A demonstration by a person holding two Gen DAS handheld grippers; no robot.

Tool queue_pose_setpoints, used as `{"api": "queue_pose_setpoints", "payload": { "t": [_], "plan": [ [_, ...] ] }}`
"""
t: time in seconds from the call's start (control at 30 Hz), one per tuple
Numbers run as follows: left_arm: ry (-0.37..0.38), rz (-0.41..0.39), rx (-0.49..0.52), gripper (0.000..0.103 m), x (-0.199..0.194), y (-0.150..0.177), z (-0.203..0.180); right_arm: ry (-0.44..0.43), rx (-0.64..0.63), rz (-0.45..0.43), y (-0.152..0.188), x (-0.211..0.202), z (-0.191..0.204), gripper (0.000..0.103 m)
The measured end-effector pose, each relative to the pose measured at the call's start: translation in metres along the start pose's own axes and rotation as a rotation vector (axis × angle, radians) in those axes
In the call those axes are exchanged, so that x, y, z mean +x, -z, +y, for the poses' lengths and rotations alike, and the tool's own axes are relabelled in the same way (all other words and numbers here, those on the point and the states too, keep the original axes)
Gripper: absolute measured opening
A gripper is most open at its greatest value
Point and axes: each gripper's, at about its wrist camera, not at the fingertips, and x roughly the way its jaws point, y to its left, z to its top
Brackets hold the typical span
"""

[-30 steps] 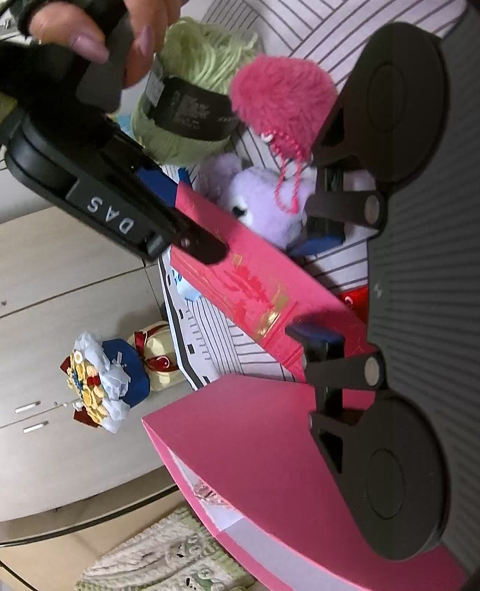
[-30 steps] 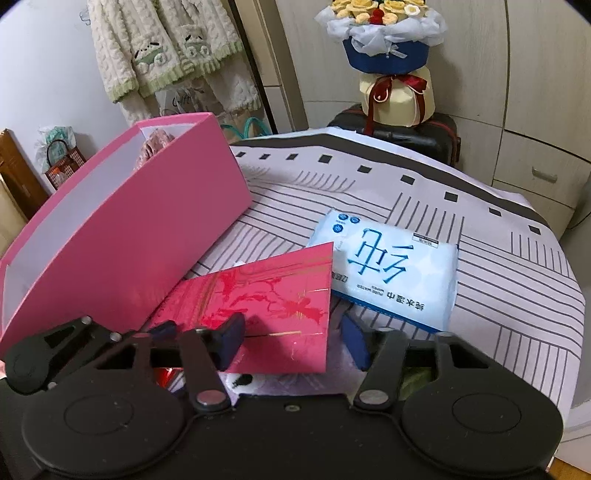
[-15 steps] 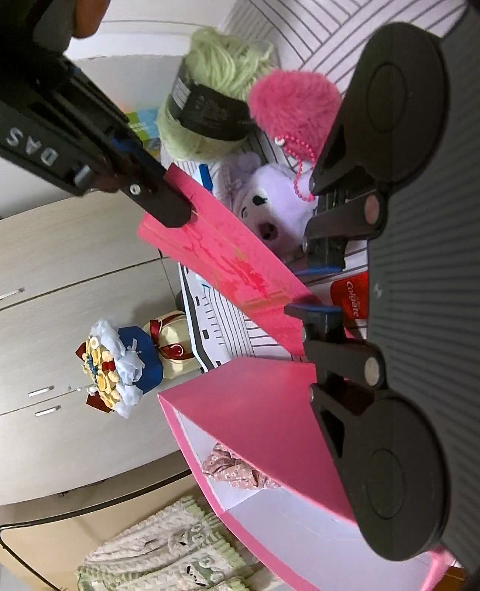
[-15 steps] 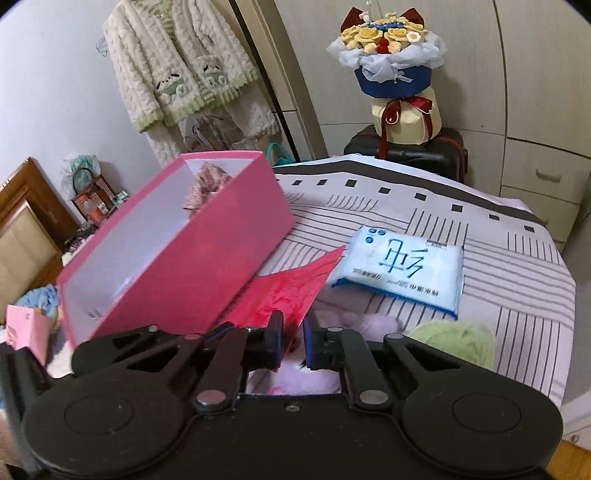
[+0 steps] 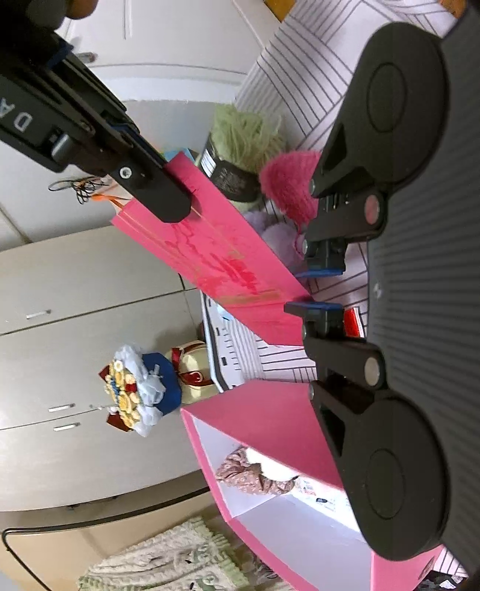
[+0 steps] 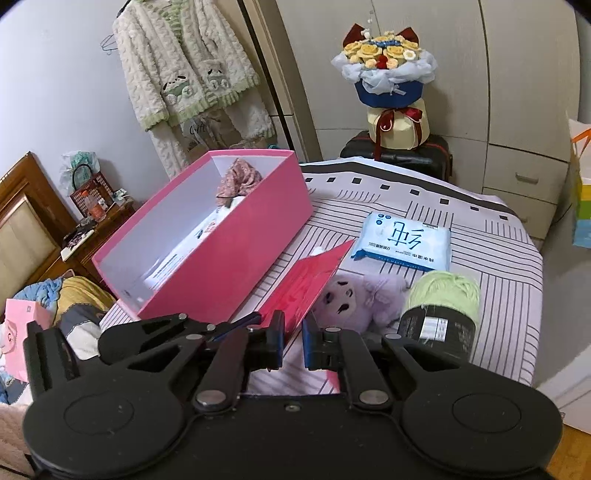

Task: Organize soft objects
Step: 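Lift the red envelope with the left gripper and drop it into the pink box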

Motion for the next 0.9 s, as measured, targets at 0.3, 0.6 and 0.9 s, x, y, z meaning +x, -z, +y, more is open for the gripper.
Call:
{"api": "queue_pose_setpoints", "payload": {
  "t": [0.3, 0.6, 0.9],
  "plan": [
    [-0.005, -0.091, -0.003, 0.012, -0.034, -0.013, 0.003, 0.028, -0.042, -0.031, 0.005, -0.039, 0.035, 0.011],
    [-0.065, -0.224, 0.014, 0.012, -0.067, -0.035, 0.02, 0.028, -0.099, -0.113, -0.011, -0.074, 0.073, 0.011],
    [-0.164, -0.253, 0.002, 0.012, -0.08, -0.041, 0.052, -0.025, -0.152, -0.123, -0.039, -0.064, 0.107, 0.01]
  ]
}}
